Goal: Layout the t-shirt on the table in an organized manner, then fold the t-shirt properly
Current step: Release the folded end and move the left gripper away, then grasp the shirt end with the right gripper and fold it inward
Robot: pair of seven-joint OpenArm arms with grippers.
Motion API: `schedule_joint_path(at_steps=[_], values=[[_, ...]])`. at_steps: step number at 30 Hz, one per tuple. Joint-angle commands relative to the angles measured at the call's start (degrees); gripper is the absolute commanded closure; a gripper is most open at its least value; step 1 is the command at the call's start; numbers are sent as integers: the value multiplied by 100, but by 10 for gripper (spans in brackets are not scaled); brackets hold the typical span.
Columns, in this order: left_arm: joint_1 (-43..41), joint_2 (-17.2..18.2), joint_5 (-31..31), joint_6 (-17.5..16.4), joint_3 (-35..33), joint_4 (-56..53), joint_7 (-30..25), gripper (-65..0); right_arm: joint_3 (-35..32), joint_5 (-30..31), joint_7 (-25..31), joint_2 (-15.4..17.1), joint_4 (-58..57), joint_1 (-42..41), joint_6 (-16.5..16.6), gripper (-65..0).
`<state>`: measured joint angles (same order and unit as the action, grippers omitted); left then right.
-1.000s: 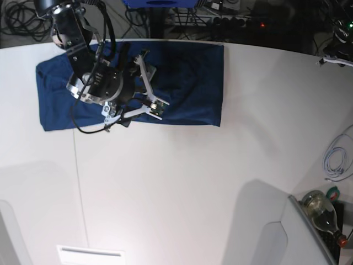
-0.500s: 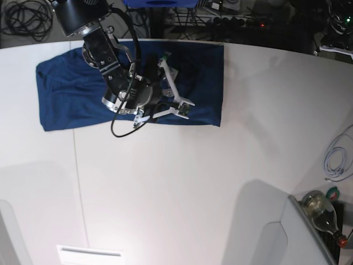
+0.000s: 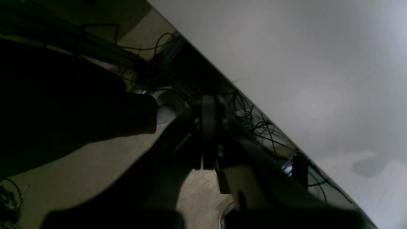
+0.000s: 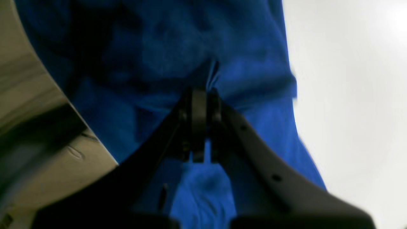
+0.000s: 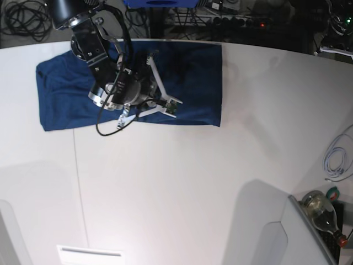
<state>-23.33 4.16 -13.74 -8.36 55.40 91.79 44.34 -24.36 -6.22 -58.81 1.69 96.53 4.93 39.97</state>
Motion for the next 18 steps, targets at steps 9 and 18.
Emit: schedule_joint_path(at_steps=[9,18], values=[[280,256,-2,14,21,-647,-86,0,32,72,-67,301,338,364,3,-18],[289,256,-11,14,21,-629,-86,0,32,72,-67,292,523,364,3,-324]])
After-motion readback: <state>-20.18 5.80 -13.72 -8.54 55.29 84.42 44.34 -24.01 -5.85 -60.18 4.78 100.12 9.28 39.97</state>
